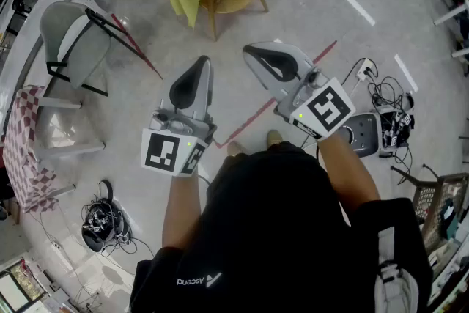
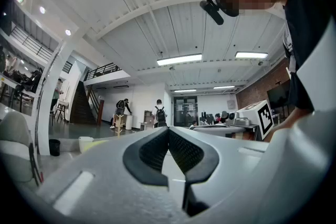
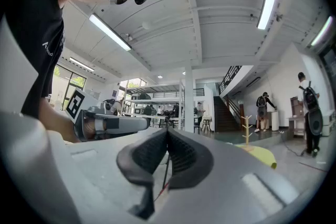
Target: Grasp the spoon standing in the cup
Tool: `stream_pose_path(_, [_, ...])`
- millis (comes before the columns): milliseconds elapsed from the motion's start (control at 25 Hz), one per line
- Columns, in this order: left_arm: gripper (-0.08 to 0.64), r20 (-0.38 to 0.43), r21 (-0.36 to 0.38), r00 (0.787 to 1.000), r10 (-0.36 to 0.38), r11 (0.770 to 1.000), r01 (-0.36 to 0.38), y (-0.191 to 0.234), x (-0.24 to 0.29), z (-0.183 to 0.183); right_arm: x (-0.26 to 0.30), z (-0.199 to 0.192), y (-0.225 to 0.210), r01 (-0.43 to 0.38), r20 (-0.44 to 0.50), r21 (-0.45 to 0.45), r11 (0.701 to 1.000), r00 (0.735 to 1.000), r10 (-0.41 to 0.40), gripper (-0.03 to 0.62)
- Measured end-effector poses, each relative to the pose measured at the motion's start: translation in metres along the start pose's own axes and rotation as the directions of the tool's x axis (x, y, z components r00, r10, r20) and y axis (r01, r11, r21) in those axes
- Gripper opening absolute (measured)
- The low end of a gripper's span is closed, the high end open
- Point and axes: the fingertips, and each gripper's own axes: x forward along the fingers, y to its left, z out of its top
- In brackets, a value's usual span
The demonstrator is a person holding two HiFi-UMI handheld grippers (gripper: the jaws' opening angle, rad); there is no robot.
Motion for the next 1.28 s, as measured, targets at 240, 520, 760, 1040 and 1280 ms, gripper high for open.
stream_pose_path(240, [0.009,-0.010,-0.011,1.000,-0.002,1.000,0.002,0.005,-0.014,-0.003,0.002,-0.010,0.015,0.022,-0.020,0.021,1.000,1.000,-0.022,0.003])
stream_pose_path(520, [0.009,0.001,-0.027,1.000,-0.002,1.000,0.002,0.048,-0.042,-0.007,0.034,-0.023,0.039,0.038,-0.050,0.016,0.999,0.998,-0.037,0.003])
stream_pose_path(760, [0.009,0.016,-0.042,1.000,-0.015,0.999,0.015,0.090,-0.049,-0.010,0.064,-0.033,0.040,0.084,-0.066,0.002,0.996,0.994,-0.084,0.003])
stream_pose_path(1040, [0.009,0.009,-0.025,1.000,-0.028,0.999,0.029,0.131,-0.012,-0.016,0.105,-0.042,-0.013,0.123,-0.061,-0.012,0.992,0.991,-0.123,0.003])
stream_pose_path(1280, [0.009,-0.019,0.012,0.999,-0.028,1.000,0.029,0.184,0.067,-0.042,0.158,-0.069,-0.105,0.117,-0.055,-0.038,0.992,0.991,-0.119,0.003])
